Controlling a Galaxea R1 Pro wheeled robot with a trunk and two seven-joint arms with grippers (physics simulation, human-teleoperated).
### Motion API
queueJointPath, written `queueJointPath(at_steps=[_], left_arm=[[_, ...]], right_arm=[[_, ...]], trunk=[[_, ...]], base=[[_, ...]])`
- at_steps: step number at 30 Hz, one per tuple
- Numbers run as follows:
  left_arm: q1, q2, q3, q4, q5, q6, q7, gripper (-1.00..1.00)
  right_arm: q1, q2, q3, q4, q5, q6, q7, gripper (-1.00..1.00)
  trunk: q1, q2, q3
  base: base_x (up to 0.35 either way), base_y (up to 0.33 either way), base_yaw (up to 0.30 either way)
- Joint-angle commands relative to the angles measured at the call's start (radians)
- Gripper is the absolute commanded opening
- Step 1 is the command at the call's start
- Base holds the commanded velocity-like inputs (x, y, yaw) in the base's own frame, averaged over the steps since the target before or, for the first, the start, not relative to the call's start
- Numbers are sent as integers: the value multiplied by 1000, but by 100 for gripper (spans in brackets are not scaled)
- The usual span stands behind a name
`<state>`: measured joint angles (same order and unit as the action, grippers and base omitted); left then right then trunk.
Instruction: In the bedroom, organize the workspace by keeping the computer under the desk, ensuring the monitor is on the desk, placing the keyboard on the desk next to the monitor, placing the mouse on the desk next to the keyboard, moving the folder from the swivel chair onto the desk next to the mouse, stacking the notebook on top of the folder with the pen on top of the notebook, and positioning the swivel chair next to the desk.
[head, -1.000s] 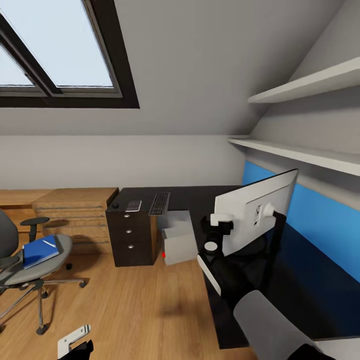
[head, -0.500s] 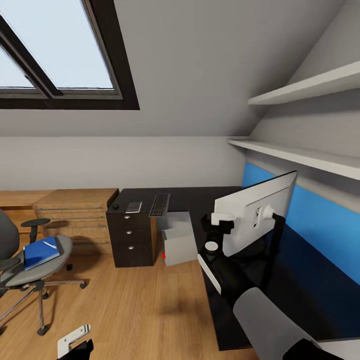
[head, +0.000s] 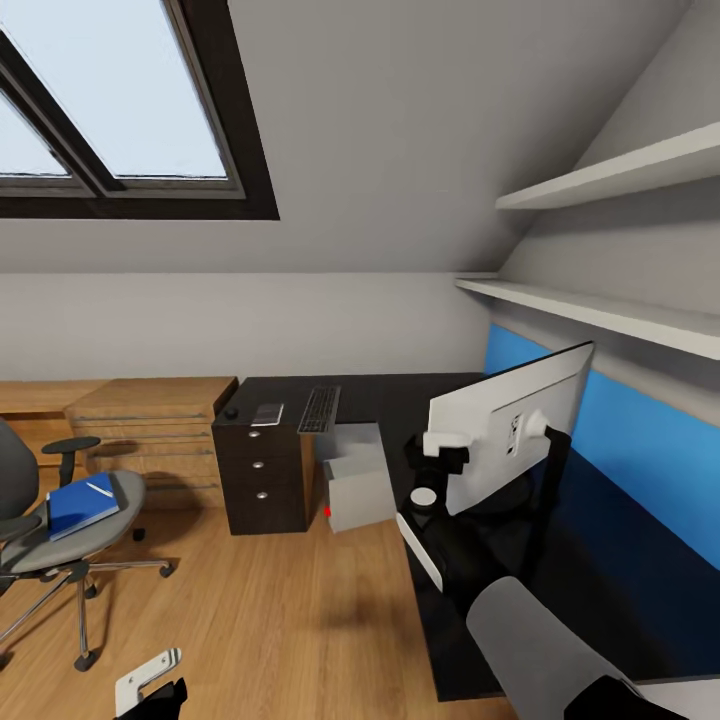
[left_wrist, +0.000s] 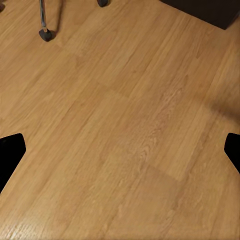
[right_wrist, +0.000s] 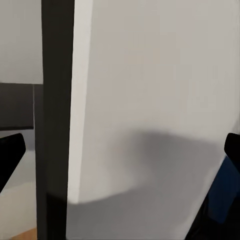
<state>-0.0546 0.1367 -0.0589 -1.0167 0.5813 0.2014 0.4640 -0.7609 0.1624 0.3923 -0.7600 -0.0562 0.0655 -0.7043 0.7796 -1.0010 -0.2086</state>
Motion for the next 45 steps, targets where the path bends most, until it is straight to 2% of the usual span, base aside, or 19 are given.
queueJointPath(at_steps=[1,34,45], left_arm=[[-1,1,-4,-2,6,3,8,100],[-1,6,-3,-2,7,3,7,100],[-1,5,-2,-2,8,3,7,100]], right_arm=[[-1,-1,5,-1,-6,7,-8,100],[0,-3,4,3,-6,10,-37,100],[0,-3,5,7,-5,11,-40,100]], trunk=[[0,-1,-1],[0,-1,0],[0,-1,0]], base=[[0,0,0],[-1,-12,-22],[-95,-1,0]])
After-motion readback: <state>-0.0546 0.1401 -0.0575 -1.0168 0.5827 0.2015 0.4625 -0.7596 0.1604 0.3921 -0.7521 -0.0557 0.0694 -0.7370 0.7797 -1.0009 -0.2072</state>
